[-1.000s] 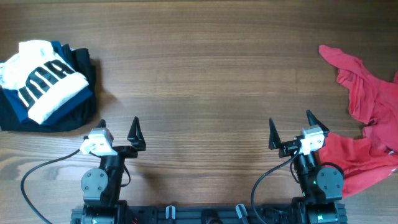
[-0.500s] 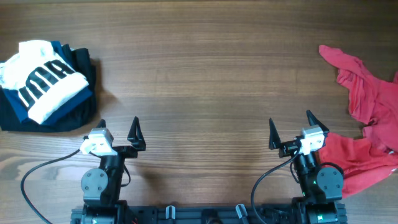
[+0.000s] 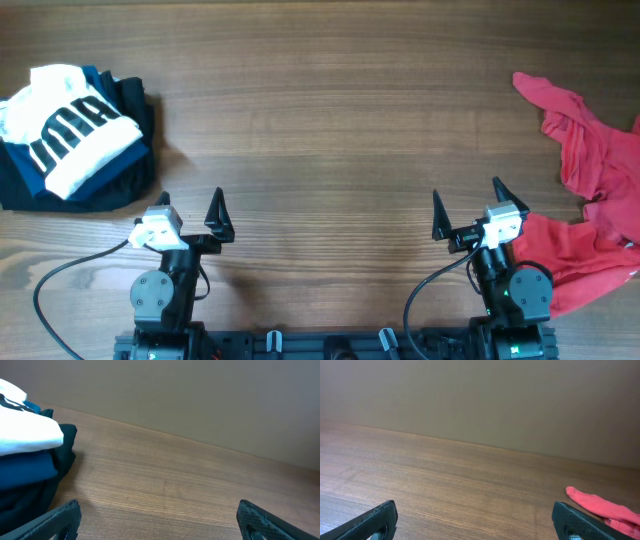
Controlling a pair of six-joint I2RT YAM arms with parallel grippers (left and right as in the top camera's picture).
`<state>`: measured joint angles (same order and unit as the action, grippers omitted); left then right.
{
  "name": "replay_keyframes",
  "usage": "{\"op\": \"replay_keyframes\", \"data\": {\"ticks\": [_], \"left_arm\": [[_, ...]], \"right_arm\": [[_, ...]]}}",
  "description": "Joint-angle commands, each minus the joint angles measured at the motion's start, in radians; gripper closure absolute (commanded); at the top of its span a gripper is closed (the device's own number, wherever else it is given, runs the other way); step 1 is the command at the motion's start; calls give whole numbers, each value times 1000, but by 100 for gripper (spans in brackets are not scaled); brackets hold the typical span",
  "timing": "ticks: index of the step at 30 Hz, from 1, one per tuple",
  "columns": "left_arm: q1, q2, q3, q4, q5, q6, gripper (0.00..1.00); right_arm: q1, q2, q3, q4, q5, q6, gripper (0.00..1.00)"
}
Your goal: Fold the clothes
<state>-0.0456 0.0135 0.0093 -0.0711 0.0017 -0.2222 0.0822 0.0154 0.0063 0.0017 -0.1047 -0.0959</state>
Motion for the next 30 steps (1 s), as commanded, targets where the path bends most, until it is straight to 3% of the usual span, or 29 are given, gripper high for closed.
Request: {"op": "replay_keyframes", "data": {"ticks": [1,10,16,20,25,30], "left_arm": [[4,-11,-4,-4,16,-2,0],[4,-7,-4,-5,32,-3,0],[4,-3,0,-4,33,-136,0],[4,-3,47,-13,86,-164,0],[4,35,170,-168,99,-164,0],[4,138,301,-314,99,-156,0]], "right_arm": [[-5,-5,-1,11,-24,-8,0],[-5,21,-1,6,-17,-3,0],[-5,77,2,4,-21,216,0],[-5,119,44,-2,-37,268,0],[-5,208,185,-101,-29,279,0],[-5,339,376,-327,6,291,0]]}}
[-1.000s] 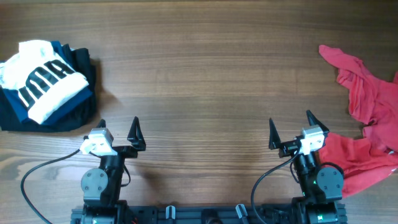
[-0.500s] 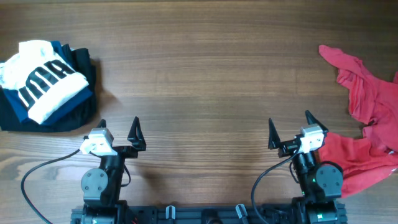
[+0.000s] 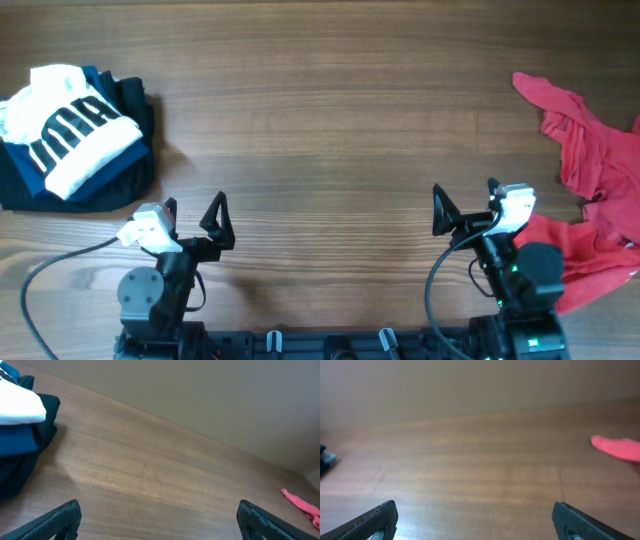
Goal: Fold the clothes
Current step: 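Reach the right gripper to the crumpled red T-shirt and grasp it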
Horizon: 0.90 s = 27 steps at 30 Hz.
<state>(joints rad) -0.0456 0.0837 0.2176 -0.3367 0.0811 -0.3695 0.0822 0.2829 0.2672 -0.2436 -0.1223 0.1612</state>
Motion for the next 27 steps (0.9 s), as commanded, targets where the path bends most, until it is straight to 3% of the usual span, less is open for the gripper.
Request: {"op": "replay_keyframes", "data": {"ticks": [1,10,17,21,27], "left_arm": [[4,92,114,-65,19,-8,0],[4,332,298,-249,19,-5,0],[4,460,375,-311,19,-5,0],[4,480,375,-311,19,-5,0],[4,480,375,-311,14,-5,0]], "right_arm": [[-5,101,153,-133,45,52,0],[-5,435,446,-510,149,129,0],[-5,621,582,-542,149,68,0],[-45,712,581,-678,464,401,0],[-182,890,534,-709,578,472,0]]}}
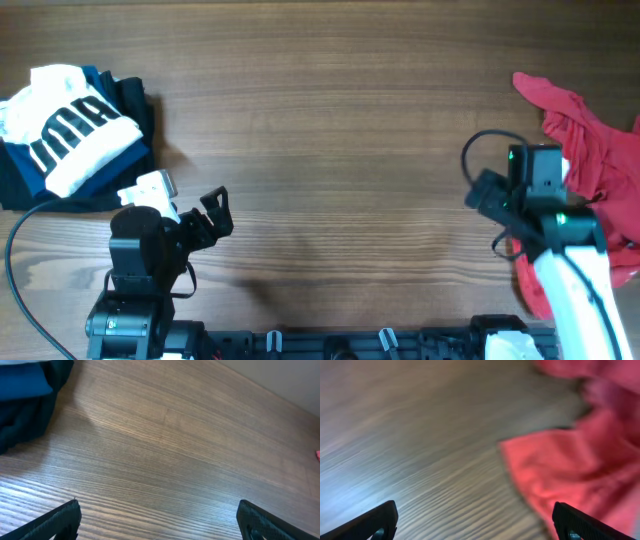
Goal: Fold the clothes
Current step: 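Reach the right gripper to the crumpled red T-shirt and grasp it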
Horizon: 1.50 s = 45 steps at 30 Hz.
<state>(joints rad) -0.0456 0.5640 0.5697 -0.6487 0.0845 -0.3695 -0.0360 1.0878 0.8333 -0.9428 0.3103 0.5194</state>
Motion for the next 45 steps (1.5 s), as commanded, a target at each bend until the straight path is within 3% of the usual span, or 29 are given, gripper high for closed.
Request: {"op": "replay_keyframes", "data": {"ticks": [1,15,26,31,36,42,45], "left_arm": [[4,0,23,1,11,-5,0],[4,0,23,1,11,-5,0],[4,0,23,5,8,-5,0],[4,0,23,5,8,-5,0],[4,0,23,6,8,-5,0],[4,0,23,9,0,-5,0],[4,0,23,9,0,-5,0]], "right_arm": [[-93,127,-37,-18,145,123,1],[-194,455,-56,60,137,135,1],[-228,478,-222,217,122,139,1],[-277,478,-223,228,115,143,11],[-330,478,-224,237,100,142,12],[-358,478,-224,260,31,131,30],[-358,478,-224,278,-2,104,54]]}}
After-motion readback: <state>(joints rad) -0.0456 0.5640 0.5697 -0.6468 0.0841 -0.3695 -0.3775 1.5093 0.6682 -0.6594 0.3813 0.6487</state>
